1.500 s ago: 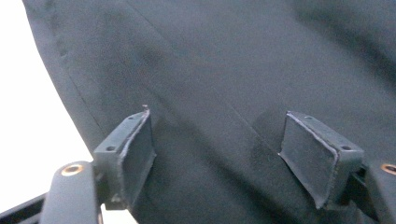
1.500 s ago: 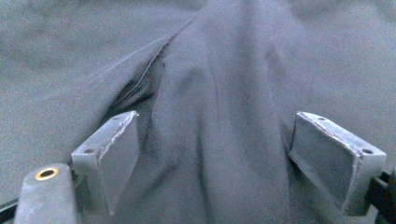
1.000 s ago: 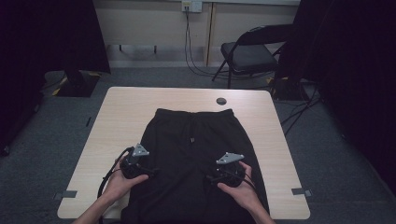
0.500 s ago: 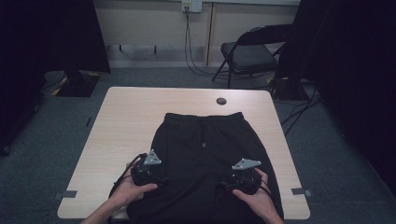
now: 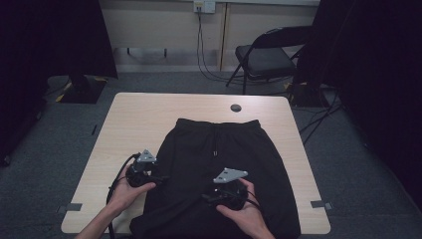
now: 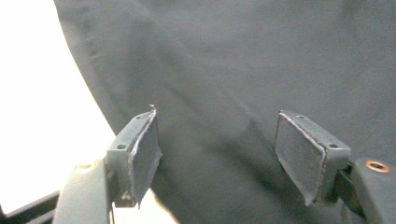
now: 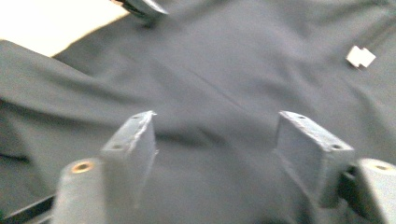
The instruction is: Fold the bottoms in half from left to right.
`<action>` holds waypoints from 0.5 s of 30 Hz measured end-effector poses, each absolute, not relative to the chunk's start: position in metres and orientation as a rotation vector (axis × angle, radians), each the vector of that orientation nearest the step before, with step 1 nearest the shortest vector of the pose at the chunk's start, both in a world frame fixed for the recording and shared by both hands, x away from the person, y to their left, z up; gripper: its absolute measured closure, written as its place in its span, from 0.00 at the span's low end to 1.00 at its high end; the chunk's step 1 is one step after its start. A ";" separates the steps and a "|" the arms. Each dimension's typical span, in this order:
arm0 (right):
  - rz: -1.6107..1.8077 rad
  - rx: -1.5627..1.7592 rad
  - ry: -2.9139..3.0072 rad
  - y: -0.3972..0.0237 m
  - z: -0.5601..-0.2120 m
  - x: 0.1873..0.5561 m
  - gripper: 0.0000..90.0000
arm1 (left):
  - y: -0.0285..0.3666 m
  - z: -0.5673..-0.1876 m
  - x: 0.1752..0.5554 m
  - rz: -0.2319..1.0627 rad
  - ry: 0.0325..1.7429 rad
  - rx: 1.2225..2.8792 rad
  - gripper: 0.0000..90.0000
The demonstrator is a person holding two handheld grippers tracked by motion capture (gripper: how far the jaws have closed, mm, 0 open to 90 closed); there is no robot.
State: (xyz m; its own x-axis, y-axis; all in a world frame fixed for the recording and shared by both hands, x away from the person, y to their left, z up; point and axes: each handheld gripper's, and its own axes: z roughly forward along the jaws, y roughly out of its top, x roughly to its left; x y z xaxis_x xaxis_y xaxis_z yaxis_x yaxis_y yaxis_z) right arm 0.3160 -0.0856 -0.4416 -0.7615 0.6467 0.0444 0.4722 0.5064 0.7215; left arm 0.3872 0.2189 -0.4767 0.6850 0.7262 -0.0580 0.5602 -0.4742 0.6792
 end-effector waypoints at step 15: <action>1.094 0.683 2.693 0.032 -0.448 0.305 0.69 | 0.230 -0.490 0.405 0.374 1.002 2.207 0.38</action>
